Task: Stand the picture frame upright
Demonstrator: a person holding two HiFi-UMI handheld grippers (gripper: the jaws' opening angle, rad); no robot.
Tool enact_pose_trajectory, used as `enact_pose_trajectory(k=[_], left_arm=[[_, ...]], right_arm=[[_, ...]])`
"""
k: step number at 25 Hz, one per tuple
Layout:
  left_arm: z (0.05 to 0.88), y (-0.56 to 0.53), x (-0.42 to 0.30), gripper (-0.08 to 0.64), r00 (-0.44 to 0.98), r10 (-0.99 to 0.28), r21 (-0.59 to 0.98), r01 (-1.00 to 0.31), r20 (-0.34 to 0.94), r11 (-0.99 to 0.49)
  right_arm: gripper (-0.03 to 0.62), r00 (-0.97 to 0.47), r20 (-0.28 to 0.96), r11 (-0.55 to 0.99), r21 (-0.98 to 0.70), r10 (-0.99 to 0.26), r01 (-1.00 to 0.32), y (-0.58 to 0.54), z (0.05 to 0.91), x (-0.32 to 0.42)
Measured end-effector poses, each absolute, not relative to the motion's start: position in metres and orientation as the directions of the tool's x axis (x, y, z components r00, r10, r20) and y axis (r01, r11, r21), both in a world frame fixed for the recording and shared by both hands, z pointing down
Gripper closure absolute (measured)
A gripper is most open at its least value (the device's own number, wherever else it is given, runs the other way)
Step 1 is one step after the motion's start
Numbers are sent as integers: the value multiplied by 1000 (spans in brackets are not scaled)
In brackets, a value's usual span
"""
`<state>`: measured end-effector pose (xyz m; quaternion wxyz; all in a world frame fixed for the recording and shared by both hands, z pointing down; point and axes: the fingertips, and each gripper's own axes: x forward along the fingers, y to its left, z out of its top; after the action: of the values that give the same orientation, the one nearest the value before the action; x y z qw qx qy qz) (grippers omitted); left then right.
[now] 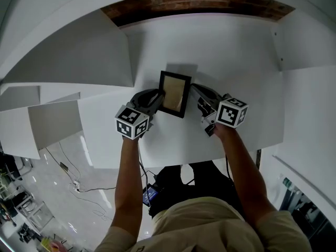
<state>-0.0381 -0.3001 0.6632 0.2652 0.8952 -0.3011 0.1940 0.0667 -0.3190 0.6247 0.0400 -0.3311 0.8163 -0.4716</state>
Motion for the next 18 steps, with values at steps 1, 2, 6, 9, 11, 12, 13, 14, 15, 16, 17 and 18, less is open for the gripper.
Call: enact_pose_trajectory(k=[1, 2, 6, 9, 11, 12, 13, 14, 15, 16, 17, 18], left_arm=[[663, -299, -38, 492, 741, -441, 345, -643, 506, -684], [663, -298, -38, 492, 739, -446, 333, -644, 505, -689], [664, -294, -35, 492, 732, -458, 277, -640, 504, -717], [664, -288, -29, 495, 733, -456, 231, -624, 505, -747], [662, -286, -26, 495, 739, -461, 225, -619, 492, -753], [660, -285, -24, 495, 743, -460, 223, -615, 486, -757], [659, -284, -22, 495, 746, -461, 218, -611, 481, -761], [658, -284, -21, 495, 748, -462, 212, -607, 476, -766], [657, -283, -21, 497, 750, -464, 205, -605, 471, -770], [657, -282, -21, 497, 751, -465, 197, -602, 468, -774], [659, -280, -22, 497, 752, -463, 189, -597, 470, -780], [662, -277, -22, 497, 753, -455, 179, -590, 476, -788]], right_arm=[[584, -790, 231, 347, -803, -568, -485, -320, 622, 65], [584, -801, 217, 355, -810, -558, -467, -320, 620, 64], [583, -852, 137, 354, -867, -506, -350, -318, 612, 58], [400, -908, 141, 347, -892, -394, -290, -304, 619, 36], [403, -913, 202, 341, -881, -355, -328, -296, 630, 24], [403, -910, 224, 332, -879, -349, -343, -294, 635, 20], [403, -907, 236, 319, -880, -349, -352, -294, 639, 18], [403, -902, 247, 308, -880, -354, -362, -295, 642, 17], [416, -896, 261, 303, -876, -359, -376, -295, 645, 17], [459, -890, 279, 301, -868, -361, -395, -295, 649, 17], [499, -885, 300, 299, -861, -357, -412, -294, 653, 16], [505, -881, 319, 292, -857, -349, -425, -292, 657, 15]])
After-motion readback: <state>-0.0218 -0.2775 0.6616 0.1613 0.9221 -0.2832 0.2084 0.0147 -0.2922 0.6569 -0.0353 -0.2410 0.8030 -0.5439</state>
